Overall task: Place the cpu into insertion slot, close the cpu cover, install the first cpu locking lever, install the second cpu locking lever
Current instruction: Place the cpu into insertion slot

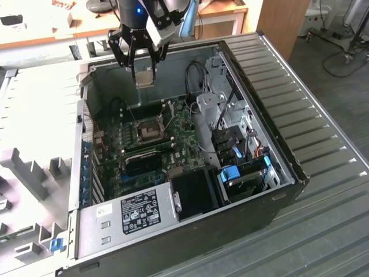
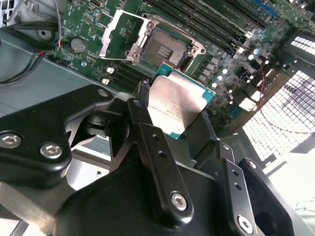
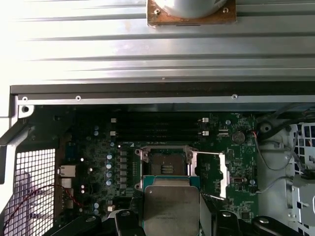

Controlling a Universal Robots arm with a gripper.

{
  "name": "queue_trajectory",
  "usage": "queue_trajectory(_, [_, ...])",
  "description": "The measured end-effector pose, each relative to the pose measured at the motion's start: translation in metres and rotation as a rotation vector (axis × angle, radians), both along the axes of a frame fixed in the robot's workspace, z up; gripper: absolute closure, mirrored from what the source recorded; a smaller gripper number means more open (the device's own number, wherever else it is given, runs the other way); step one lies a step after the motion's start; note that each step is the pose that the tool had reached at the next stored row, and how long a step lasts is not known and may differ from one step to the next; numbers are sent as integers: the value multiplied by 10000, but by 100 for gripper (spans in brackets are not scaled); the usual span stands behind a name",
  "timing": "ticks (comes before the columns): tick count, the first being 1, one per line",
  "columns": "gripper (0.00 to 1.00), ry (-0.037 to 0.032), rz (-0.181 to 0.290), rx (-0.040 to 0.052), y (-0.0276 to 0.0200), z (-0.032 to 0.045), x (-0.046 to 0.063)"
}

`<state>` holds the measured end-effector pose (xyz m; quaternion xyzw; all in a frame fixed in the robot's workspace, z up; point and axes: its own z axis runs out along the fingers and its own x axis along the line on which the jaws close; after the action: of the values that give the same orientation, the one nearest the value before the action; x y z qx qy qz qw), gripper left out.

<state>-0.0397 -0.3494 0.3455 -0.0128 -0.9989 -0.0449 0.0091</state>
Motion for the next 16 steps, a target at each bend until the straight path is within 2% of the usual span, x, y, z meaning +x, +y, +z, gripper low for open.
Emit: queue_trajectory(16, [46, 1, 0, -2, 0, -81, 0])
